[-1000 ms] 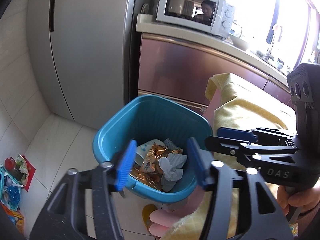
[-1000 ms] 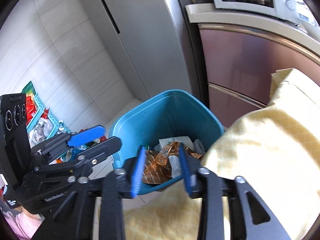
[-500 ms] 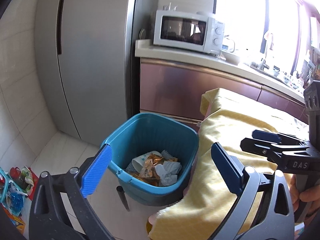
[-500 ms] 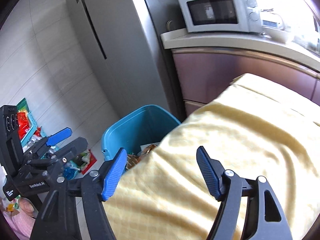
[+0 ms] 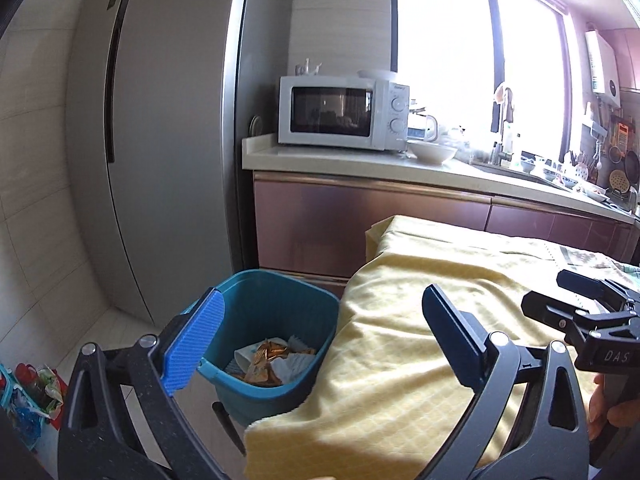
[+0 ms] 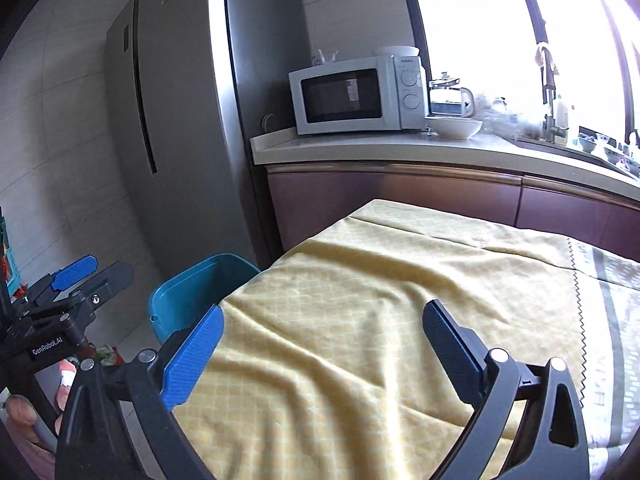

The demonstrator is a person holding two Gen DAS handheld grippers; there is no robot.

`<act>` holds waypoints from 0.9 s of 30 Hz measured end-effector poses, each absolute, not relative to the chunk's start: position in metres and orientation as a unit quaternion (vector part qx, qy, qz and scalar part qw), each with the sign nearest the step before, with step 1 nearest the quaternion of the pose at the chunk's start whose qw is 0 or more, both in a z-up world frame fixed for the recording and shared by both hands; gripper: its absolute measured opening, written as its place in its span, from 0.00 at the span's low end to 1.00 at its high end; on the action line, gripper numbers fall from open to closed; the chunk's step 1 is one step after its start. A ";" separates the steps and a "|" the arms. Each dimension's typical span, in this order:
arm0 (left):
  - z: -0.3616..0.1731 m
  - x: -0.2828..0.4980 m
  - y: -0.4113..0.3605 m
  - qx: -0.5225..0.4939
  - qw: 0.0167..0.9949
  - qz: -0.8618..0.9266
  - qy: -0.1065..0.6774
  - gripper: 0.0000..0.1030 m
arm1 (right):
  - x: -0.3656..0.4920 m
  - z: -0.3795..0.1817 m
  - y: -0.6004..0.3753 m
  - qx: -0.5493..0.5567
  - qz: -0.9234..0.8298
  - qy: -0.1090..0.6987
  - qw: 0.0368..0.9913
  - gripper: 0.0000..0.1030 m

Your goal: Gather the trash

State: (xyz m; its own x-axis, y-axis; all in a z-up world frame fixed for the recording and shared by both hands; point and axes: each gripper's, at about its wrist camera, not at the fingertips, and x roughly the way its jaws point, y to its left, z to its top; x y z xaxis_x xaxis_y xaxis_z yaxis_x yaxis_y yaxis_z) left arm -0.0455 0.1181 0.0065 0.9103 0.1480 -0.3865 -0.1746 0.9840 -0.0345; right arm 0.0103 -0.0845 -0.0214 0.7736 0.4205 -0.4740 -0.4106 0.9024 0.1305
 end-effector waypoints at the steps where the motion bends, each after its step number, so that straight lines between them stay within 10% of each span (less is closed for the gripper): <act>1: 0.008 -0.047 0.114 -0.034 0.978 0.082 0.189 0.95 | 0.006 -0.021 -0.091 0.011 0.214 0.248 0.945 0.93; 27: 0.010 -0.061 0.057 -0.012 0.988 0.063 0.139 0.95 | -0.049 -0.016 -0.166 0.029 0.094 0.168 0.981 0.93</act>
State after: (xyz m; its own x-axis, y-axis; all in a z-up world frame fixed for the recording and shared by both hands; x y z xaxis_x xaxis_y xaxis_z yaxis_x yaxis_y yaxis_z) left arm -0.0613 0.0569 0.0105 0.9534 0.1206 -0.2765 -0.1274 0.9918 -0.0065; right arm -0.0493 -0.1657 -0.0165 0.9258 0.1943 -0.3242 -0.1751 0.9806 0.0878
